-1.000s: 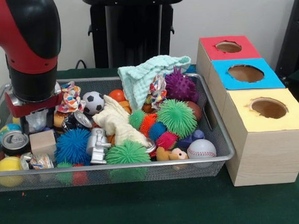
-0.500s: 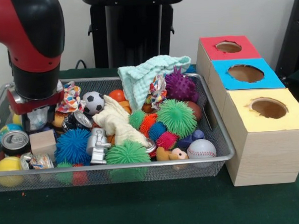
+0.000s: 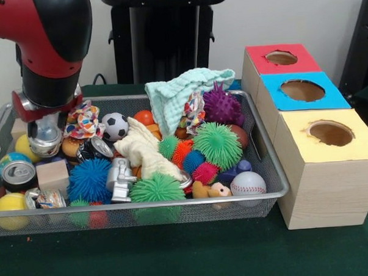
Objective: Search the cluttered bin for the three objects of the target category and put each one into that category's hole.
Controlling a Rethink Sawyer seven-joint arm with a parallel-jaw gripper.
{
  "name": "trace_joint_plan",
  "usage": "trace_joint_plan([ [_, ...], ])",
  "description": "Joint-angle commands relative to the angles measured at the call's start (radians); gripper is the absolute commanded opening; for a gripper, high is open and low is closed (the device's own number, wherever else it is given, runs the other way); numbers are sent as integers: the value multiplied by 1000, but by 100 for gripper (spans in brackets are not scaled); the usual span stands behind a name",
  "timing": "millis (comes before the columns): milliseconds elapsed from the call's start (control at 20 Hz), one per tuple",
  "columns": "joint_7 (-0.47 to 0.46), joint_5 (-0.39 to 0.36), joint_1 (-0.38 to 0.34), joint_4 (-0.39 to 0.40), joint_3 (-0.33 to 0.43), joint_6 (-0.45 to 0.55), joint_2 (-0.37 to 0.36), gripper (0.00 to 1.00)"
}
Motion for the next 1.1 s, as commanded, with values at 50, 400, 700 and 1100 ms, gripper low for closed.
trace_joint_plan([
  [50,-135,-33,8,59,-72,133,15,100],
  [400,-114,-28,23,66,-103,117,19,0],
  [700,-90,-10,10,95,-105,57,12,0],
  [1100,-81,-1,17,98,-113,32,10,0],
])
